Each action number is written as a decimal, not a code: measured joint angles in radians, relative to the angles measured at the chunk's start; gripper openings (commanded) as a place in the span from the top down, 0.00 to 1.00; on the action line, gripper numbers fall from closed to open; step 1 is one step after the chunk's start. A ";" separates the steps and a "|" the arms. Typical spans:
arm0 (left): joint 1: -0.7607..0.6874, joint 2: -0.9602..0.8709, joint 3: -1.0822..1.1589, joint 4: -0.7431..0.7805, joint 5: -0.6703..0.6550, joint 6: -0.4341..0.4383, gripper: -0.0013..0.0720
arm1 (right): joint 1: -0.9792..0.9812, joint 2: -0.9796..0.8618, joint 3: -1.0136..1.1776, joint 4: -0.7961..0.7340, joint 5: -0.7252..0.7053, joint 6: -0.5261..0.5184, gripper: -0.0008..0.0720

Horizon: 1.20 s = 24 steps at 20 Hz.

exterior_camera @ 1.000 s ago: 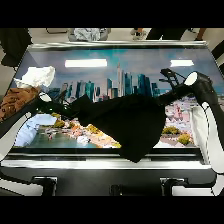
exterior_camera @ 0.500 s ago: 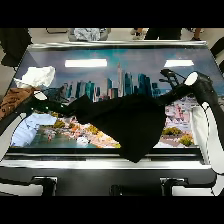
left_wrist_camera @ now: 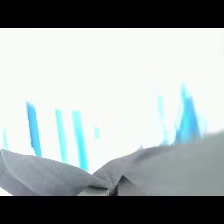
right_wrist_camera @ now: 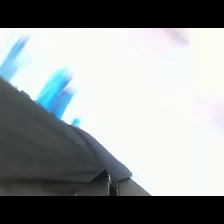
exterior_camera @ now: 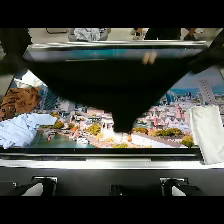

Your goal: Fold the shirts.

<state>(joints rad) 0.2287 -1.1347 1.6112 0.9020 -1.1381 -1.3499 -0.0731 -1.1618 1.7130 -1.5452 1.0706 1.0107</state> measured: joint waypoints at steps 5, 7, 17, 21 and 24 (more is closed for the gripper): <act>0.127 0.241 0.162 -0.002 -0.009 -0.070 0.94 | 0.000 0.268 0.071 -0.109 -0.034 0.076 0.94; 0.145 0.304 0.181 0.009 -0.013 -0.084 0.94 | 0.000 0.334 0.078 -0.127 -0.019 0.090 0.94; 0.135 0.352 -0.158 0.100 -0.251 -0.124 0.94 | 0.000 0.220 0.029 -0.166 0.301 0.025 0.94; 0.059 0.233 -0.504 0.115 -0.158 -0.093 0.94 | 0.000 -0.038 -0.091 -0.112 0.231 0.031 0.94; 0.020 0.027 -0.579 0.100 -0.025 -0.049 0.94 | 0.000 -0.233 -0.126 -0.062 0.068 0.105 0.94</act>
<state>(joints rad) 0.2489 -1.1076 1.0325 1.0023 -1.1633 -1.3987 -0.0731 -1.3952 1.5867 -1.6073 1.1385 1.1156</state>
